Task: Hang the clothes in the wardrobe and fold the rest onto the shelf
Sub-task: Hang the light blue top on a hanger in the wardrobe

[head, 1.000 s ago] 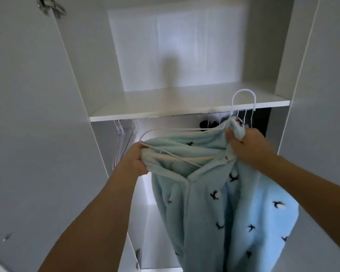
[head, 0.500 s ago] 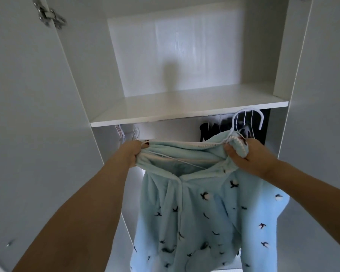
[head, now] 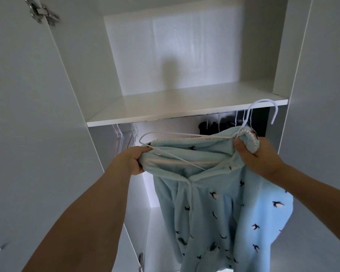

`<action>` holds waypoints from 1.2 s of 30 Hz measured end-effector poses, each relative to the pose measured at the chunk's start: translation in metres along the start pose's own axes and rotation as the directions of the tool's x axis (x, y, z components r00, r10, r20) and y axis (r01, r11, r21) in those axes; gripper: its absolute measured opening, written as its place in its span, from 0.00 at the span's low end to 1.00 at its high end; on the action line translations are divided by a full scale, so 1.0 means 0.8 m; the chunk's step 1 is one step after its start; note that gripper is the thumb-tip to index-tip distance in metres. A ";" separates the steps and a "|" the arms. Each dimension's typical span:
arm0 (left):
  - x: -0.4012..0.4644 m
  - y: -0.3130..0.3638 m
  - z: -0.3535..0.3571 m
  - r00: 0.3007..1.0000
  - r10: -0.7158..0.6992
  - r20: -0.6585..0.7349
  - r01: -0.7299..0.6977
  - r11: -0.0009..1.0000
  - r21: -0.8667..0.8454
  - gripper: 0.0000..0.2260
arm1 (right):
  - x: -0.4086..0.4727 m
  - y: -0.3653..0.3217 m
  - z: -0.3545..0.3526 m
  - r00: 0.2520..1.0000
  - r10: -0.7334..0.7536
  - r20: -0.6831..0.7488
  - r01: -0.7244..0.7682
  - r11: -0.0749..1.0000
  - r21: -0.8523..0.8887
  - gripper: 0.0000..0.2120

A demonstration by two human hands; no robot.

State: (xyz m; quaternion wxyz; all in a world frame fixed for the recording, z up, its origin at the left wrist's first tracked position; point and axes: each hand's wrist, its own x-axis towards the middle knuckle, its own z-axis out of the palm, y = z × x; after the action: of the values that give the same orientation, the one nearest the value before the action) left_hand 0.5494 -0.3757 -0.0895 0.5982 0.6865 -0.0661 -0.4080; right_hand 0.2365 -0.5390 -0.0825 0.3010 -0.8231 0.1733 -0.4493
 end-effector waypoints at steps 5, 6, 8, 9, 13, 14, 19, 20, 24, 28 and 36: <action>0.002 0.009 0.008 0.997 0.045 0.062 -0.044 0.999 -0.011 0.14 | 0.005 0.003 -0.011 0.993 -0.082 0.089 0.099 0.974 -0.205 0.17; 0.001 0.012 0.011 0.997 0.049 0.064 -0.048 0.999 -0.010 0.12 | 0.005 0.003 -0.013 0.989 -0.096 0.111 0.122 0.958 -0.258 0.17; 0.000 0.021 0.016 0.998 0.050 0.045 -0.050 0.999 -0.005 0.11 | 0.006 0.005 -0.018 0.980 -0.129 0.152 0.177 0.913 -0.368 0.16; -0.003 0.025 0.020 0.998 0.061 0.033 -0.061 0.998 0.013 0.12 | 0.007 0.006 -0.018 0.973 -0.164 0.165 0.220 0.880 -0.421 0.17; -0.003 0.032 0.044 0.953 0.291 -0.080 -0.275 0.946 0.172 0.12 | 0.011 0.011 -0.020 0.947 -0.226 0.229 0.319 0.754 -0.574 0.20; -0.005 0.029 0.050 0.914 0.388 -0.114 -0.353 0.903 0.246 0.08 | 0.014 0.014 -0.021 0.958 -0.190 0.215 0.284 0.744 -0.605 0.19; -0.009 0.008 0.058 0.765 0.628 -0.142 -0.405 0.641 0.652 0.11 | 0.020 0.003 -0.026 0.985 0.000 0.171 0.121 0.709 -0.695 0.13; -0.010 0.004 0.058 0.741 0.655 -0.150 -0.374 0.587 0.718 0.12 | 0.020 0.002 -0.025 0.984 0.007 0.180 0.125 0.688 -0.714 0.13; -0.013 -0.007 0.058 0.649 0.707 -0.281 -0.309 0.583 0.751 0.14 | 0.015 -0.006 -0.008 0.984 0.114 0.137 0.005 0.751 -0.660 0.15; -0.017 -0.005 0.057 0.608 0.701 -0.373 -0.317 0.645 0.696 0.16 | 0.024 -0.006 0.017 0.894 0.444 0.069 -0.428 0.888 -0.169 0.13; -0.011 -0.009 0.037 0.668 0.666 -0.332 -0.405 0.700 0.587 0.16 | 0.023 -0.012 0.026 0.851 0.454 0.265 -0.484 0.873 0.060 0.17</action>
State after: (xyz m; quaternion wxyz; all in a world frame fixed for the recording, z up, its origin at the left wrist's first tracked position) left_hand 0.5221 -0.3911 -0.0900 0.5045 0.8390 -0.2024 0.0243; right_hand 0.2641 -0.5346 -0.0733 0.4712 -0.7840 0.3026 -0.2678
